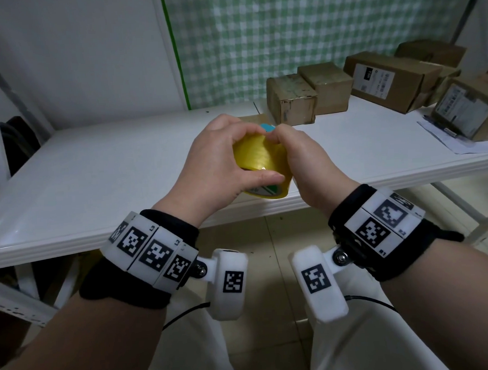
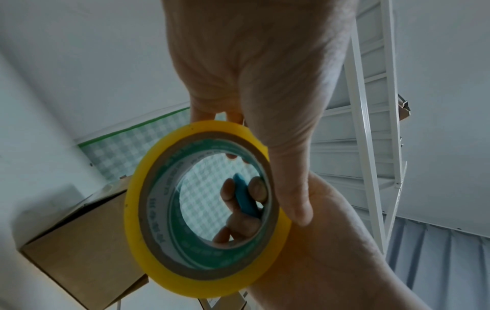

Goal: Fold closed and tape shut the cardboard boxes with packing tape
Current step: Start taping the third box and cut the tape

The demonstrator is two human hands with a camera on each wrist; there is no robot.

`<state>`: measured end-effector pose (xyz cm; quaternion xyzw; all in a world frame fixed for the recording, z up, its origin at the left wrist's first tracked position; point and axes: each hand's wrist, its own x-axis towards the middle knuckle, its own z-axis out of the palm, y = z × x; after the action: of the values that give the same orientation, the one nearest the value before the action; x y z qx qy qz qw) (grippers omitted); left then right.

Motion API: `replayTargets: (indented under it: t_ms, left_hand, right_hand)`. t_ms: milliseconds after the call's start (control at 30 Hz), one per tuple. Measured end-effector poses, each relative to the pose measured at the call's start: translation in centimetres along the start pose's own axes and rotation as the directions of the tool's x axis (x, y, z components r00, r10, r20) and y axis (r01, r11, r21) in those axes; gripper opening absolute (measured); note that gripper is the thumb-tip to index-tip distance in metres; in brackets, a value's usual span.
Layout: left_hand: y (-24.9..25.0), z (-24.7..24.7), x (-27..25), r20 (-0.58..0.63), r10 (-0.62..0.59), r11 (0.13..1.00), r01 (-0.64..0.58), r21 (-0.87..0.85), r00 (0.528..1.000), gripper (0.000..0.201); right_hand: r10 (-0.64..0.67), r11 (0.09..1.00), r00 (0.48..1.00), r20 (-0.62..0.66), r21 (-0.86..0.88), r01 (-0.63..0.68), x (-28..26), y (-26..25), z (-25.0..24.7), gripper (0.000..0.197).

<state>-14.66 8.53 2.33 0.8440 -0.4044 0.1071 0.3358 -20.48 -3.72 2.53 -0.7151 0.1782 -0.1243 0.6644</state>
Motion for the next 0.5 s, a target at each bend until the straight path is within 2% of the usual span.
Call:
replayTargets:
  t_ms: [167, 300, 400, 500]
  left_hand:
    - [0.04, 0.22, -0.11, -0.014, 0.014, 1.000, -0.014, -0.006, 1.000, 0.067]
    - [-0.08, 0.33, -0.11, -0.006, 0.012, 1.000, -0.012, 0.005, 1.000, 0.066]
    - [-0.11, 0.42, -0.18, -0.001, 0.007, 1.000, -0.007, 0.010, 1.000, 0.066]
    - [-0.29, 0.39, -0.18, 0.000, -0.009, 1.000, 0.009, 0.008, 1.000, 0.068]
  right_hand:
    - [0.000, 0.998, 1.000, -0.007, 0.060, 0.001, 0.24, 0.14, -0.10, 0.019]
    - [-0.007, 0.998, 1.000, 0.003, 0.056, 0.007, 0.35, 0.11, -0.07, 0.011]
    - [-0.030, 0.999, 0.999, 0.023, 0.039, 0.029, 0.52, 0.27, -0.10, 0.027]
    - [-0.034, 0.999, 0.998, 0.056, 0.004, 0.034, 0.93, 0.77, -0.26, 0.052]
